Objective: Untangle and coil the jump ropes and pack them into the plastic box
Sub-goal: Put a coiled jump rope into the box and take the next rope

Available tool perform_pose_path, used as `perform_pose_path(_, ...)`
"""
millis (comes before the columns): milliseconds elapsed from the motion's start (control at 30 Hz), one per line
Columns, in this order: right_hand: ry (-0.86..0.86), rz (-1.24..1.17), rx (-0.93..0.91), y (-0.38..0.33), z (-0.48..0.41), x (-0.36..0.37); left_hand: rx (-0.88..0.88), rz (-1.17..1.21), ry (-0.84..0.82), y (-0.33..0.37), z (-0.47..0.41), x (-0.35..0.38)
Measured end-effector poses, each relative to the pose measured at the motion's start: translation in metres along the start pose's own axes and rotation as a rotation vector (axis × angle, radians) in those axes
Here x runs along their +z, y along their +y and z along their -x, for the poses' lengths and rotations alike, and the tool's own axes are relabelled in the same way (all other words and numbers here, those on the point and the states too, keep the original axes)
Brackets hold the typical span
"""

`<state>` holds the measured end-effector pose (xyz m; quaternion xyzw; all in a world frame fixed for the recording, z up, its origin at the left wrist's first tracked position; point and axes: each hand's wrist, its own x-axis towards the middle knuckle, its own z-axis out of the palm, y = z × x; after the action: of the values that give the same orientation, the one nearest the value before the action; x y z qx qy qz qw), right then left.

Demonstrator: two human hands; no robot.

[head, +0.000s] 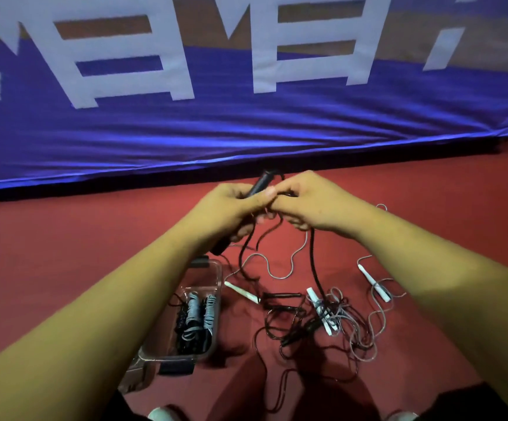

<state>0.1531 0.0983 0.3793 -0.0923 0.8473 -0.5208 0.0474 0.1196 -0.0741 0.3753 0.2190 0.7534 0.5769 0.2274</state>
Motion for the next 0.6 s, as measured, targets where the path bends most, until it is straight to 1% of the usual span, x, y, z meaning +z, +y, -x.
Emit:
perform_pose_path(33, -0.012, -0.042, 0.032, 0.004, 0.0, -0.002, -0.006, 0.062, 0.079, -0.002, -0.004, -0.003)
perform_pose_path(67, -0.022, -0.046, 0.07, 0.01, 0.001, -0.005, -0.009, 0.124, 0.206, -0.004, -0.008, -0.009)
perform_pose_path(133, -0.052, -0.005, 0.168, 0.029, 0.006, -0.01, 0.005, 0.286, 0.456, -0.006, -0.013, -0.028)
perform_pose_path(167, -0.065, 0.025, 0.226, 0.037, 0.009, -0.013, 0.01, 0.345, 0.552, -0.008, -0.015, -0.038)
perform_pose_path(200, -0.064, 0.044, 0.278, 0.044, 0.012, -0.015, 0.015, 0.33, 0.621, -0.011, -0.015, -0.047)
perform_pose_path(233, -0.049, 0.046, 0.315, 0.048, 0.013, -0.016, 0.019, 0.212, 0.662, -0.015, -0.015, -0.054)
perform_pose_path(267, -0.025, 0.042, 0.329, 0.049, 0.013, -0.016, 0.015, 0.01, 0.666, -0.02, -0.013, -0.061)
perform_pose_path(300, 0.0, 0.035, 0.327, 0.048, 0.012, -0.016, 0.009, -0.198, 0.65, -0.024, -0.011, -0.064)
perform_pose_path(333, 0.015, 0.027, 0.313, 0.044, 0.009, -0.013, 0.002, -0.354, 0.639, -0.026, -0.009, -0.065)
perform_pose_path(367, 0.014, 0.02, 0.288, 0.039, 0.007, -0.01, 0.005, -0.422, 0.619, -0.025, -0.007, -0.062)
perform_pose_path(400, -0.004, 0.025, 0.252, 0.033, 0.005, -0.006, 0.02, -0.402, 0.572, -0.021, -0.006, -0.057)
perform_pose_path(433, -0.034, 0.037, 0.211, 0.028, 0.004, -0.002, 0.042, -0.329, 0.489, -0.018, -0.005, -0.051)
perform_pose_path(500, -0.077, 0.03, 0.127, 0.016, 0.004, 0.004, 0.046, -0.19, 0.249, -0.007, 0.001, -0.033)
perform_pose_path(567, -0.065, -0.057, 0.056, 0.007, 0.003, 0.005, 0.015, -0.143, 0.019, 0.0, 0.006, -0.013)
perform_pose_path(600, -0.047, -0.105, 0.032, 0.004, 0.002, 0.004, -0.005, -0.11, -0.058, 0.0, 0.006, -0.007)
